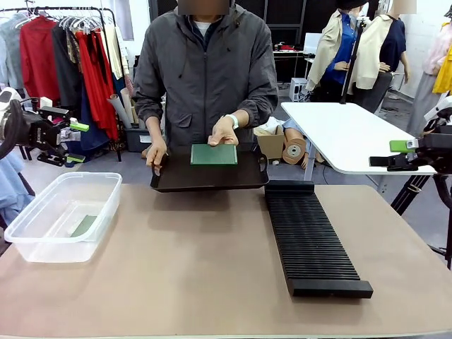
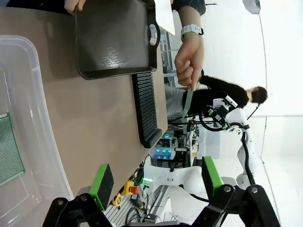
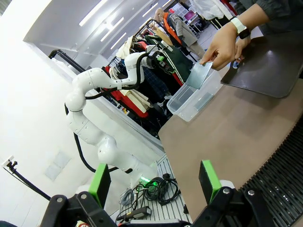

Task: Sort PCBs into racks and boxes based on the side picked up.
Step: Pick up the Blank PCB handed by the Human.

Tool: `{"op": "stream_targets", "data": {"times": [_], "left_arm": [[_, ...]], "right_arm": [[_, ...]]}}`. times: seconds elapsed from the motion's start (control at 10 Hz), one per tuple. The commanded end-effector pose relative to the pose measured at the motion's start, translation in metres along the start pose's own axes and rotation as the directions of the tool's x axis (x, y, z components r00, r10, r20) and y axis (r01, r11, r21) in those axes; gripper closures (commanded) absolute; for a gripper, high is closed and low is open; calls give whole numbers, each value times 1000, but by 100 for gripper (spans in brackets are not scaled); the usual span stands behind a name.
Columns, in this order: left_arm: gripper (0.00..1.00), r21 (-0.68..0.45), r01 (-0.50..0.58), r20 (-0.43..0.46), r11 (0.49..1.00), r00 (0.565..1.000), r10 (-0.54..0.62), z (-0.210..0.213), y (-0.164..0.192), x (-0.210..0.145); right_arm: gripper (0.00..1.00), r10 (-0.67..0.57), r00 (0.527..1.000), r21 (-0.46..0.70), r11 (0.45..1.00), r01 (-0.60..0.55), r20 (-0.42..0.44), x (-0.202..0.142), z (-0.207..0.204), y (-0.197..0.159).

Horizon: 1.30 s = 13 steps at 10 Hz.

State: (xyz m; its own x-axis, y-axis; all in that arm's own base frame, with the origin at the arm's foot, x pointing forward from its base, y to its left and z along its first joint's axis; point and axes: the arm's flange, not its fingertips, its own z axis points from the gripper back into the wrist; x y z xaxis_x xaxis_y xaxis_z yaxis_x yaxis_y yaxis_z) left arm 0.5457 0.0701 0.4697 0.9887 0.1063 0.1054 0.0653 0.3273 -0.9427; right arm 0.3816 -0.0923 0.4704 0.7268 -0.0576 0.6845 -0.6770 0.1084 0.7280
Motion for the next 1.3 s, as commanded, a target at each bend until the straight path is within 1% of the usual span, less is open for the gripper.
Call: {"op": "stream_targets", "data": {"times": [0.0, 0.2, 0.4, 0.6, 0.7, 0.8, 1.0, 1.2], "left_arm": [[3, 13, 8, 3, 1000, 1000, -8, 1, -4, -1], [3, 13, 8, 3, 1000, 1000, -8, 1, -4, -1], [3, 13, 8, 3, 1000, 1000, -8, 1, -4, -1], [3, 13, 8, 3, 1000, 1000, -8, 1, -4, -1], [3, 13, 8, 3, 1000, 1000, -8, 1, -4, -1], [3, 13, 8, 3, 1000, 1000, -8, 1, -4, -1], [3, 13, 8, 3, 1000, 1000, -8, 1, -4, -1], [3, 13, 8, 3, 1000, 1000, -8, 1, -4, -1]], "right_arm": [[0, 9, 1000, 6, 1000, -9, -1, 1, 0, 1], [0, 0, 1000, 0, 1000, 0, 0, 0, 0, 0], [0, -33, 999, 29, 999, 33, -15, 9, -19, -17], [0, -49, 999, 67, 996, 51, -21, 13, -46, -37], [0, -70, 997, 87, 993, 74, -45, 15, -66, -52], [0, -79, 996, 121, 989, 84, -42, 19, -84, -61], [0, -87, 995, 125, 988, 93, -55, 22, -116, -84], [0, -122, 985, 146, 979, 139, -119, 21, -153, -100]]}}
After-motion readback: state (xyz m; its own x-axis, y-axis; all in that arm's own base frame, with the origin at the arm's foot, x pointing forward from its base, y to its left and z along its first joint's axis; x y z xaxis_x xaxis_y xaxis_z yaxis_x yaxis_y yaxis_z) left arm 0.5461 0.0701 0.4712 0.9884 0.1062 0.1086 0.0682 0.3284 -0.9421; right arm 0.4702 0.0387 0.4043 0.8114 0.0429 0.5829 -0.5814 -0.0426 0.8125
